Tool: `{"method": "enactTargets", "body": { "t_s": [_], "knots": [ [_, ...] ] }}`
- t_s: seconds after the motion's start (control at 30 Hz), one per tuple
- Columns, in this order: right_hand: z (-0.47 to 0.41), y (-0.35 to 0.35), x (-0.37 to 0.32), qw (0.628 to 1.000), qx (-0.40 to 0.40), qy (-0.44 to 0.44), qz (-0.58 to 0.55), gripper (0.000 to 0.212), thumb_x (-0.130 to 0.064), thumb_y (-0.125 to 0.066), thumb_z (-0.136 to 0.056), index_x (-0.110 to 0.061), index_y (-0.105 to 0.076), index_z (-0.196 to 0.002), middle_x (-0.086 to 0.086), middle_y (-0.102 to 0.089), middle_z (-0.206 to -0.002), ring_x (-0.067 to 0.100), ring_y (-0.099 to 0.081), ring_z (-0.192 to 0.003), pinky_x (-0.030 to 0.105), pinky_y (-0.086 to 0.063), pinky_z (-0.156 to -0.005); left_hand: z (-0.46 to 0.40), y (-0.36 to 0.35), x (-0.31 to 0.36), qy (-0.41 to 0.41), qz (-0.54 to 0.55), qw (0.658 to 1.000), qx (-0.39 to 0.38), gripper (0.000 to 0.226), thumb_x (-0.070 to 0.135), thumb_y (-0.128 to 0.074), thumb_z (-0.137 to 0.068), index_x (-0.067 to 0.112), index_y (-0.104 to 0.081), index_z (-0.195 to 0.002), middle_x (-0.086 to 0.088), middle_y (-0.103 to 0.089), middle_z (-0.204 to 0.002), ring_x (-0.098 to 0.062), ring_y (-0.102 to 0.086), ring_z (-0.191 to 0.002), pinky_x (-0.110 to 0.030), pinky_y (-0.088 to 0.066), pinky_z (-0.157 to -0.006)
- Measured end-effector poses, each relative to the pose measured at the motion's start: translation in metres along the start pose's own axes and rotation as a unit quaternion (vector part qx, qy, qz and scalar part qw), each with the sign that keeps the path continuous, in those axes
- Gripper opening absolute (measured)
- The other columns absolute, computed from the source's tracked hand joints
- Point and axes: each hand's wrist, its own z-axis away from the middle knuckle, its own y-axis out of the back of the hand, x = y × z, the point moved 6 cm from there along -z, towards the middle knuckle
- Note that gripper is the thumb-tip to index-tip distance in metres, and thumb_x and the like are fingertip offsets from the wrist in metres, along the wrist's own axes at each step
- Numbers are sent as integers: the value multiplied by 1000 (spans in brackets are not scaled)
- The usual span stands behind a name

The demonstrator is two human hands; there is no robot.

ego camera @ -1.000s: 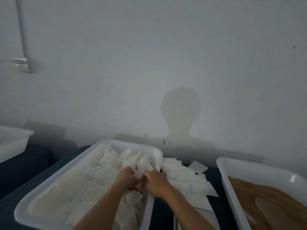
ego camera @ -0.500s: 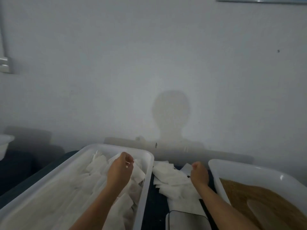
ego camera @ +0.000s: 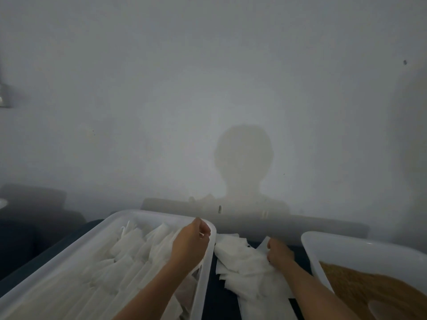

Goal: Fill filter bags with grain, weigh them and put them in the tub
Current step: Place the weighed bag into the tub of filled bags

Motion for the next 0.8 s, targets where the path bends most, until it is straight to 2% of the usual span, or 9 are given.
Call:
{"method": "enactTargets", "body": {
  "t_s": [0.07,0.2,0.3,0.4,0.47,0.53,0.6,0.7,0.8],
  "knots": [
    [-4,-3,3,1000,25,-7,-2,31,-9,-39,-97,-20,-32,-69,-3,-41,-81,19,-46,-96,27,-32,-79,1,-6,0,5,5,1000,-4,11,14,-48,-93,23,-52,-90,5,-63,-94,-12,-58,-89,-26,-47,-79],
    [1,-1,1,998,57,-3,22,31,-13,-40,-99,-19,-41,-69,2,-60,-115,17,-57,-108,23,-44,-84,2,-15,-1,17,-1,1000,-19,12,14,-47,-93,24,-52,-89,3,-64,-97,-13,-59,-90,-28,-48,-81],
    [4,10,-2,993,111,18,17,41,-17,-45,-98,-20,-26,-62,6,-62,-110,19,-59,-101,25,-43,-78,2,-16,-2,26,-6,999,-29,14,12,-46,-93,25,-51,-88,2,-65,-95,-15,-60,-90,-30,-48,-81],
    [10,31,-4,984,176,19,-36,28,-19,-44,-99,-13,-41,-71,4,-59,-92,19,-58,-85,25,-39,-67,3,-15,2,21,-3,999,-29,16,12,-47,-93,25,-50,-84,4,-63,-90,-13,-58,-84,-22,-43,-71],
    [15,48,-8,978,190,26,-82,16,-13,-43,-98,-7,-54,-88,8,-61,-96,22,-58,-85,26,-38,-65,4,-15,11,10,10,999,-28,22,11,-49,-91,28,-47,-77,4,-59,-86,-11,-54,-80,-20,-36,-65],
    [26,69,-11,971,188,48,-138,19,-15,-47,-96,-12,-48,-78,10,-60,-93,21,-54,-80,27,-37,-64,5,-19,26,-2,35,999,-41,24,10,-52,-90,27,-47,-74,3,-59,-86,-14,-55,-82,-22,-38,-68],
    [43,88,-13,958,196,81,-194,30,-17,-54,-92,-18,-38,-67,5,-55,-83,18,-50,-76,27,-36,-63,8,-27,46,-14,70,995,-65,20,10,-54,-90,23,-49,-76,0,-59,-86,-18,-57,-85,-27,-42,-74],
    [82,112,-8,933,208,140,-256,23,-16,-61,-88,-15,-45,-71,0,-52,-76,17,-51,-74,26,-37,-60,20,-41,89,-15,203,972,-119,13,16,-53,-94,15,-51,-81,-6,-60,-89,-18,-56,-82,-28,-46,-71],
    [134,128,8,902,220,198,-316,20,-22,-62,-89,-19,-49,-75,-7,-55,-72,6,-54,-66,12,-40,-53,44,-54,134,-2,326,930,-170,16,27,-49,-97,15,-55,-87,-2,-65,-88,-12,-62,-79,-22,-52,-65]
  ]
}}
